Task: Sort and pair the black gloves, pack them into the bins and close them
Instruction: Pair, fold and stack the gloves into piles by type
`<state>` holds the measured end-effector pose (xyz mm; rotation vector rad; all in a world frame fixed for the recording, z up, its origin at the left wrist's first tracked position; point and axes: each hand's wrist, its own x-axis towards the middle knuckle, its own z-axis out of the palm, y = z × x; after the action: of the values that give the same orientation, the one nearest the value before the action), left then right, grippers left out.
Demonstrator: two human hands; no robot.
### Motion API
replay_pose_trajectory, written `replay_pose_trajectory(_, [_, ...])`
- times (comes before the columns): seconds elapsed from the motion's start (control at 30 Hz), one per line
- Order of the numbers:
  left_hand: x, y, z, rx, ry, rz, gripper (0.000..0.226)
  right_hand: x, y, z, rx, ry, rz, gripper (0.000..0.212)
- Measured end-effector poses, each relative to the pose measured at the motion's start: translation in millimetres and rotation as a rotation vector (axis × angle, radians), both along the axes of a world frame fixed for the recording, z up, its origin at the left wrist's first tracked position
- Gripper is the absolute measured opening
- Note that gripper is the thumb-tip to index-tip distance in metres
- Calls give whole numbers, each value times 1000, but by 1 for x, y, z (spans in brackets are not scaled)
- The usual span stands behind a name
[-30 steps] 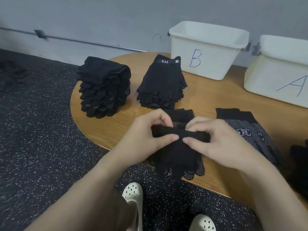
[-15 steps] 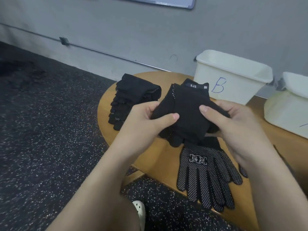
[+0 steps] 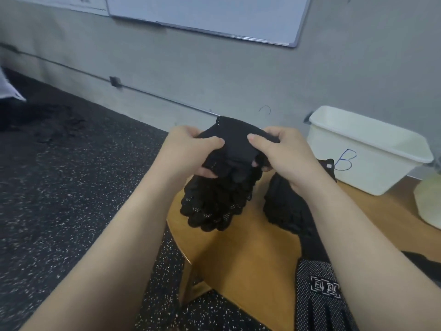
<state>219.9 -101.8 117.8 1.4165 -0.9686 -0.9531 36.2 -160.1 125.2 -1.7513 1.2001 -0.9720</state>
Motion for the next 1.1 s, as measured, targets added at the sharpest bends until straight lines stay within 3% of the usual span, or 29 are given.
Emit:
replay_pose_trajectory(0.27, [13,-19,-10,67,-265,59,15,9,-24,-13,24,119,-51,20])
replay_pose_trajectory(0.57, [18,6,-13,144,-441,111,35,-25,-5,-10,-96,279,-82,14])
replay_pose_trajectory(0.77, [-8,70,-2,168,-783,135,34,-109,43,0,-23,247,-221,15])
replay_pose_trajectory(1.0, [-137,103,-32,115,-784,-464,43,-213,137,-38,140,327,-394,16])
replay_pose_trajectory(1.1, [-181,104,-60,32,-826,-650,43,-244,163,-60,80,434,-484,14])
